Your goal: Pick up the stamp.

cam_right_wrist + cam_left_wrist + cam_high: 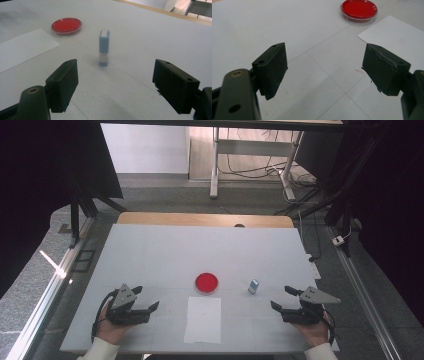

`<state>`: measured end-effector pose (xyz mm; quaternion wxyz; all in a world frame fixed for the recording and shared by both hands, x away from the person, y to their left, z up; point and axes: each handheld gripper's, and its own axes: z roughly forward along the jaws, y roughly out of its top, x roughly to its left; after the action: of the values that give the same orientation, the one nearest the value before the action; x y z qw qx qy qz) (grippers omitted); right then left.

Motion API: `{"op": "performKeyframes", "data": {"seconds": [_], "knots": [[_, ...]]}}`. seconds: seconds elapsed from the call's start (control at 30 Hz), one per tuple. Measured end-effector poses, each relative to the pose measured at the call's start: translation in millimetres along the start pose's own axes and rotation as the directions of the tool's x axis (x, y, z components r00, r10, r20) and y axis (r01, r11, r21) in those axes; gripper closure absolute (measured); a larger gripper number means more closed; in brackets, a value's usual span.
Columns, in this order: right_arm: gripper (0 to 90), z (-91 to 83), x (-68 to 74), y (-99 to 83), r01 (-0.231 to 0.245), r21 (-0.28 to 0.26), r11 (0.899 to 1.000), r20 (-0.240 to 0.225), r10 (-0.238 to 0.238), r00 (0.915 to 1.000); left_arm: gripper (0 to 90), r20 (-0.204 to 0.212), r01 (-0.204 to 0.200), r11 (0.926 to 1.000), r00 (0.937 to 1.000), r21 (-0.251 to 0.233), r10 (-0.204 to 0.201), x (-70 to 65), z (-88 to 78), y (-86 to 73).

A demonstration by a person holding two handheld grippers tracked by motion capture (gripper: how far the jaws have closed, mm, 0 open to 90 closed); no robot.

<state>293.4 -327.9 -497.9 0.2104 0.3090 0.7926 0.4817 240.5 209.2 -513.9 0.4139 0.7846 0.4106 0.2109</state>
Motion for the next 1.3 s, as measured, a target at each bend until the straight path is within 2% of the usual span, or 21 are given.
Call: {"op": "performKeyframes", "data": {"seconds": [0.27, 0.6, 0.87, 1.03, 1.17, 1.3], "knots": [[22.2, 1.1, -0.8, -1.1, -0.009, 0.002, 1.0, -0.003, 0.009, 1.0, 19.4, -0.006, 0.012, 0.9999, 0.9999, -0.001, -0.012, 5.4, 0.5, -1.9], [23.5, 4.1, 5.9, 1.5, 0.015, 0.013, 1.0, 0.007, -0.015, 0.9999, 19.1, -0.011, -0.027, 0.9994, 0.9996, 0.023, 0.027, -0.2, 4.0, -1.7], [24.1, 4.6, 5.3, 1.6, 0.012, 0.025, 1.0, 0.018, -0.012, 0.9998, 19.4, -0.02, -0.031, 0.9995, 0.9993, 0.007, 0.031, 1.5, 3.6, -1.6], [23.7, 2.5, 3.9, 5.8, 0.005, 0.0, 1.0, 0.029, -0.005, 0.9996, 19.3, -0.02, -0.032, 0.9994, 0.9993, 0.013, 0.032, 0.9, 4.3, -1.7], [23.0, 2.6, 5.0, 11.1, 0.026, -0.015, 1.0, 0.054, -0.025, 0.9982, 19.3, -0.022, -0.031, 0.9994, 0.9993, 0.014, 0.031, 1.0, 3.6, -1.7], [23.9, 2.1, 5.1, 19.7, 0.025, -0.015, 1.0, 0.051, -0.024, 0.9984, 19.5, -0.023, -0.036, 0.9992, 0.9991, 0.014, 0.037, 0.6, 3.7, -2.1]]}}
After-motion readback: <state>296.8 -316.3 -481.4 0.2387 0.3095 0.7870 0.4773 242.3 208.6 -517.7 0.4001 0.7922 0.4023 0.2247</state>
